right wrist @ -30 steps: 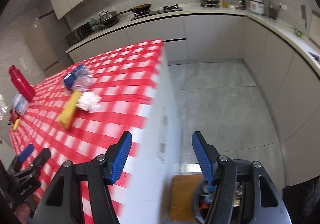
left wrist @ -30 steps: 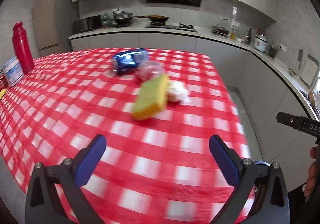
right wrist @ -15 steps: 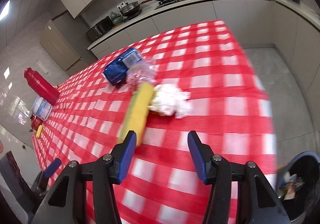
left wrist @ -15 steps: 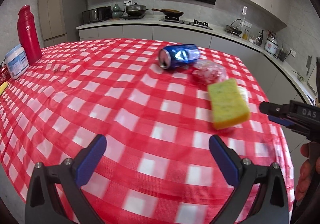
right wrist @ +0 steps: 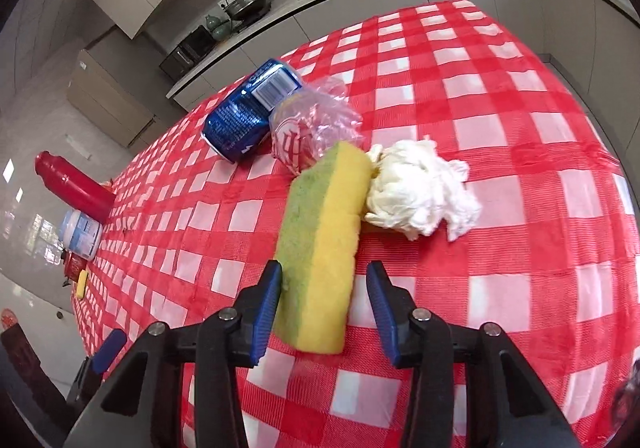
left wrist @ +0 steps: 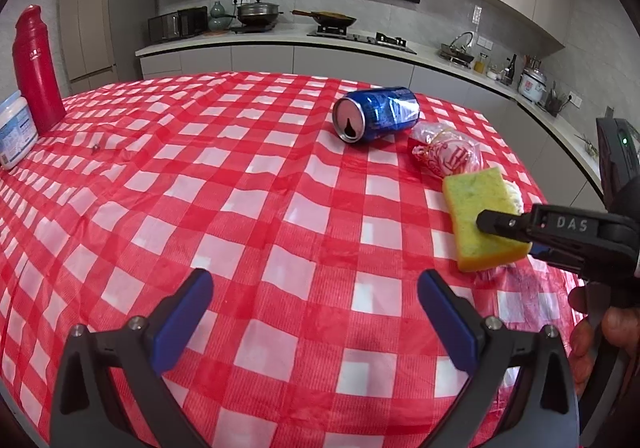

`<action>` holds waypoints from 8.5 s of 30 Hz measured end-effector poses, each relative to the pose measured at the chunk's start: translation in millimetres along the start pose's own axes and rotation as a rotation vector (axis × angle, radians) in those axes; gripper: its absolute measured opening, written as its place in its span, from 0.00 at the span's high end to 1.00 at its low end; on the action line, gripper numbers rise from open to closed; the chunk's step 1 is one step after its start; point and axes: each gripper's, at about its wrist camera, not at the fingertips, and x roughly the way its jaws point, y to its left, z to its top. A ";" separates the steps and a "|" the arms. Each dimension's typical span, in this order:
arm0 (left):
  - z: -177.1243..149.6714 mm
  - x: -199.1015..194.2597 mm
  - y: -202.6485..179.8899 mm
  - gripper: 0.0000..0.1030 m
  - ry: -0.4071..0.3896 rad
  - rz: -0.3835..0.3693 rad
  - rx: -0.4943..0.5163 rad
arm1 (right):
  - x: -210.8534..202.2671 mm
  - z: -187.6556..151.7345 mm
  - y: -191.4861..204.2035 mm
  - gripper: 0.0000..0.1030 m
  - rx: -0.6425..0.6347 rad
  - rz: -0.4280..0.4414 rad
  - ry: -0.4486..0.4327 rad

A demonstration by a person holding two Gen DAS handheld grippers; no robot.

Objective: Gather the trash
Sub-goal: 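Grasp the yellow sponge with right tool and lift it, then grasp the white crumpled tissue with left tool while right tool holds the sponge, then carry the tissue and sponge over the black bin, then open right tool dropping the sponge while left tool drops the tissue, then move both tools back over the table toward the can and plastic bag, then grasp the blue Pepsi can with left tool while right tool grasps the plastic bag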

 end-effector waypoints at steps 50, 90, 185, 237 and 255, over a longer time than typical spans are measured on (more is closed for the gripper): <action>50.1 92.1 -167.4 0.46 0.132 -0.245 0.085 | -74.4 59.4 -112.2 0.79 -0.051 -0.231 -0.132; -21.6 -35.8 -238.4 0.46 0.002 -0.221 0.159 | -216.6 -40.1 -181.8 0.79 -0.069 -0.254 -0.189; 99.1 -4.3 -41.6 0.00 -0.042 -0.073 0.191 | -36.2 58.7 31.0 0.27 -0.282 -0.164 -0.021; 135.9 129.3 -28.4 0.32 0.089 -0.271 0.294 | 39.8 98.4 -15.7 0.32 -0.132 -0.284 -0.037; 134.3 152.7 -41.7 0.31 0.131 -0.214 0.320 | 22.7 90.3 -23.1 0.35 -0.119 -0.251 -0.055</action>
